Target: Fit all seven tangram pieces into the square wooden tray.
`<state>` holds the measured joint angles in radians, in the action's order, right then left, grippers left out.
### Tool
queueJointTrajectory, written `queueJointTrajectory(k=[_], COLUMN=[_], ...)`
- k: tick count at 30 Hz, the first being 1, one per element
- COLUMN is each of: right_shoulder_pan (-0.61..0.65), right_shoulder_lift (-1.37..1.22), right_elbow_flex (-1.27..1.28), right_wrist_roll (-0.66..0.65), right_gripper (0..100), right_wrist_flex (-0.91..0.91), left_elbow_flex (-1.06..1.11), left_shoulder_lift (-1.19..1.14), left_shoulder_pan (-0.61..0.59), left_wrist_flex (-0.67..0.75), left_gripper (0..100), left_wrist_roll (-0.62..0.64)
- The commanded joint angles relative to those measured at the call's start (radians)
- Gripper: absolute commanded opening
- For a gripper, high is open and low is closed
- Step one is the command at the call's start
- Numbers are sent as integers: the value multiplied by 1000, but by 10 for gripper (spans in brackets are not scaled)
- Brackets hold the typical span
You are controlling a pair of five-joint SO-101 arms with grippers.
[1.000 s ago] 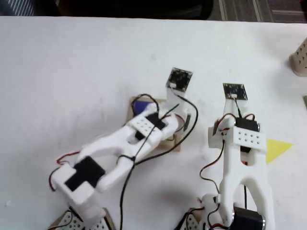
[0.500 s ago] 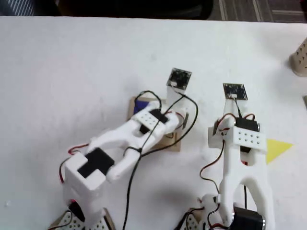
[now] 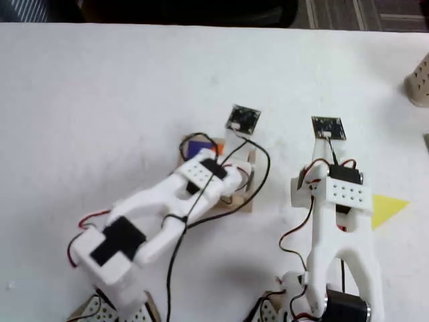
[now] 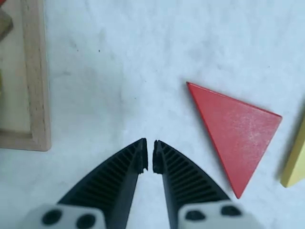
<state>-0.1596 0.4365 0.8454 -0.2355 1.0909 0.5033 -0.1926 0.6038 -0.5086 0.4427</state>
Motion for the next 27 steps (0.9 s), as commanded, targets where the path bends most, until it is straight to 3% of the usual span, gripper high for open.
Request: queueJointTrajectory(k=[1,6,12,27], right_shoulder_pan=[7,7,7,7], right_shoulder_lift=[42,42,42,42], right_elbow_flex=[-6,-6,-6,-6], right_wrist_roll=[-12,-12,-12,-12], right_gripper=[23,23,23,23], right_wrist_flex=[-21,-21,-21,-24], left_elbow_flex=[12,8,-106,-91], left_shoulder_lift=[108,77,-96,-64], left_shoulder_pan=[-8,-12,-41,-45], left_wrist_flex=[132,310,328,83], left_gripper=[20,20,20,20], left_wrist_roll=[-5,-3,-2,-2])
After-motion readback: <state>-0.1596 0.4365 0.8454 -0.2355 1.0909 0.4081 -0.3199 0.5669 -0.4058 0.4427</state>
